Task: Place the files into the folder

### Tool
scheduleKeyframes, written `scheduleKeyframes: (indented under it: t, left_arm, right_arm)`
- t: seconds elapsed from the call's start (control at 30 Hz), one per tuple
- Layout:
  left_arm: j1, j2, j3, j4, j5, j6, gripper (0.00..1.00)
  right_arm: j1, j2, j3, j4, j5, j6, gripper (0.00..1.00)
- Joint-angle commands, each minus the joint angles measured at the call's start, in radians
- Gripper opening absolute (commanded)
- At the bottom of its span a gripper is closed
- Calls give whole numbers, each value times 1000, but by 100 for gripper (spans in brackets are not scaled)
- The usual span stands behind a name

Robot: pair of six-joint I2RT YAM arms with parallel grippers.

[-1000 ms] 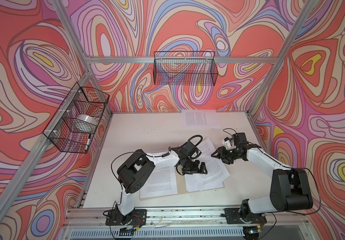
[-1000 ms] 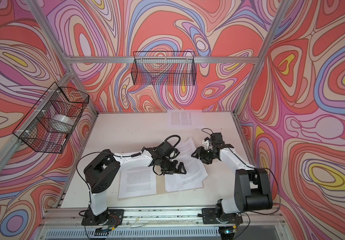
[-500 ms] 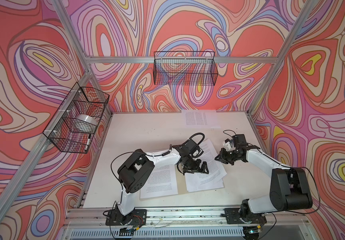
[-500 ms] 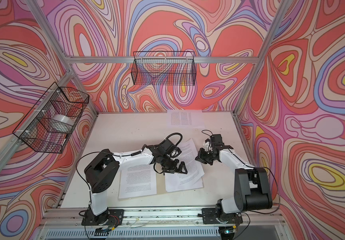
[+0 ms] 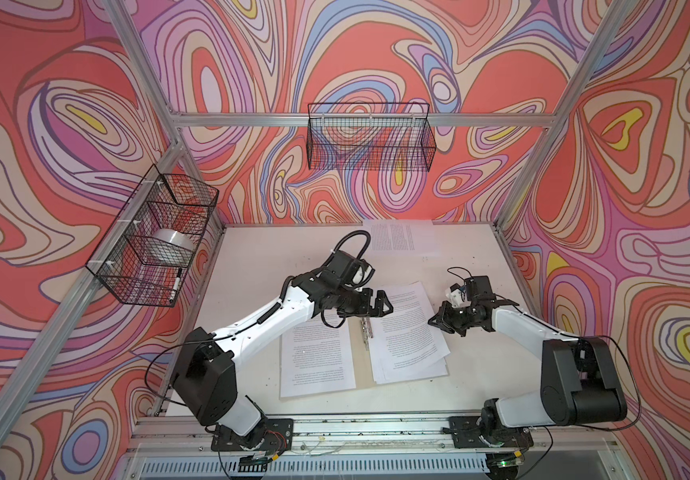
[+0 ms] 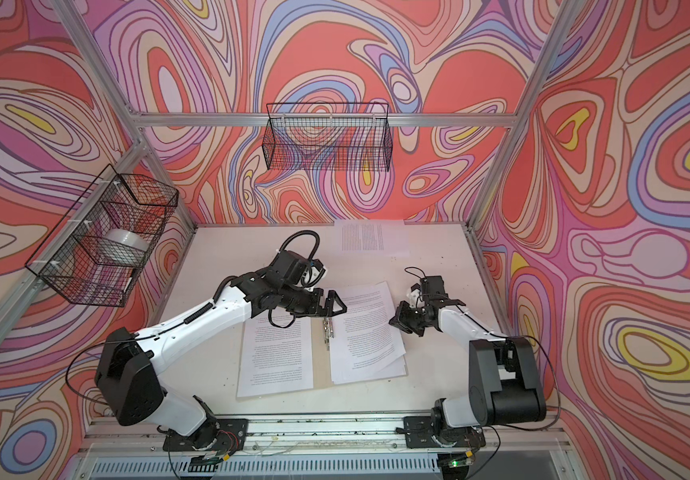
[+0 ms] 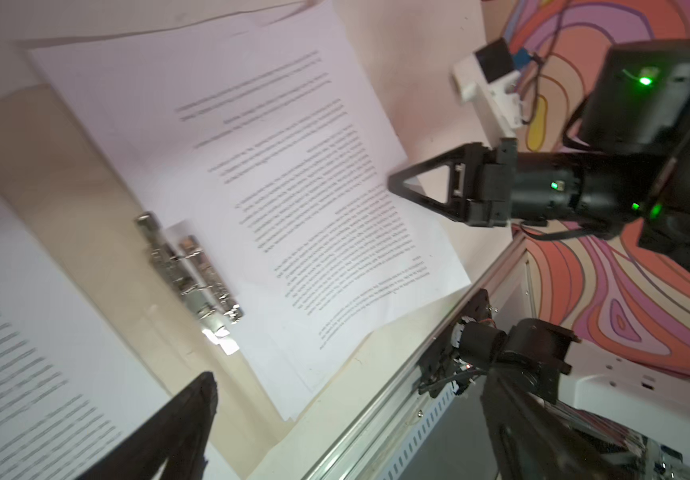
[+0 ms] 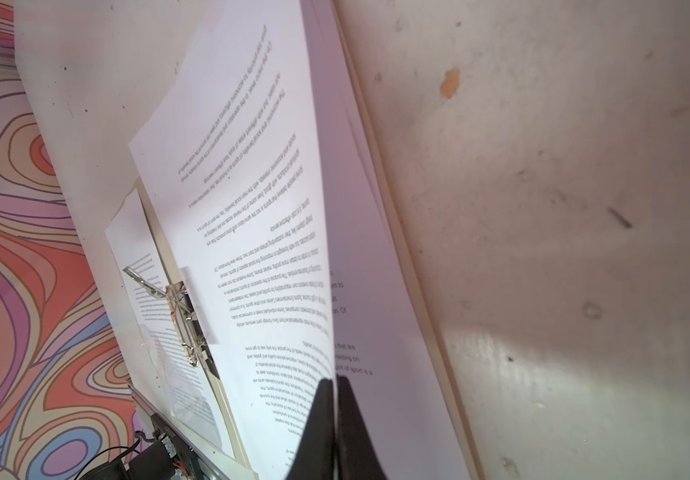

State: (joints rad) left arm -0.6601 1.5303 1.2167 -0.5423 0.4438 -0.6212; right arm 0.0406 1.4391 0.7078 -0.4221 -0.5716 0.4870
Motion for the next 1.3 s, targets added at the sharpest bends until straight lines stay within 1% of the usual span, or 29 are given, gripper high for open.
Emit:
scheduleKeyframes:
  t: [0.0,0.1,0.2,0.33,0.57,0.73,0.97,1.03,1.1,1.13,1.2,1.23,1.27]
  left_arm:
    - [55,-29,-65,-71,-36,15,100]
    - [94,-39,-95,-74,-35,21,100]
    - [115,-38,-118,-51,-20,15,100]
    - [122,-15,-125,-30,-9,8,100]
    - [126,27,-114,-12,9,6,100]
    - [131,43,-115,-1,21,2,100]
    - [132,71,-109,12,33,4,100]
    - [132,93,-94,10,43,10,100]
    - [132,120,-71,11,55,14,100]
    - [132,135,-58,13,59,15,100]
    - [133,162,-29,13,68,16,100]
    - [134,177,-12,12,73,18,100]
    - [134,190,6,12,74,19,100]
  right_arm:
    - [6,-1,-25,52,-21,22,0]
    - [10,-3,-42,49,-13,14,0]
    - [20,-4,-52,31,6,0,0]
    - [28,12,-56,12,14,-17,0]
    - [68,21,-33,-10,86,-35,0]
    - [93,48,-6,-18,107,-48,0]
    - [95,44,-20,15,77,-15,0]
    - [95,36,-23,16,85,-4,0]
    - [96,17,-22,9,115,6,17]
    - [96,7,-20,7,127,10,22]
    - [95,-11,-14,-2,154,20,37]
    - [95,-20,-10,-7,166,22,42]
    - [95,-29,-7,-8,171,22,45]
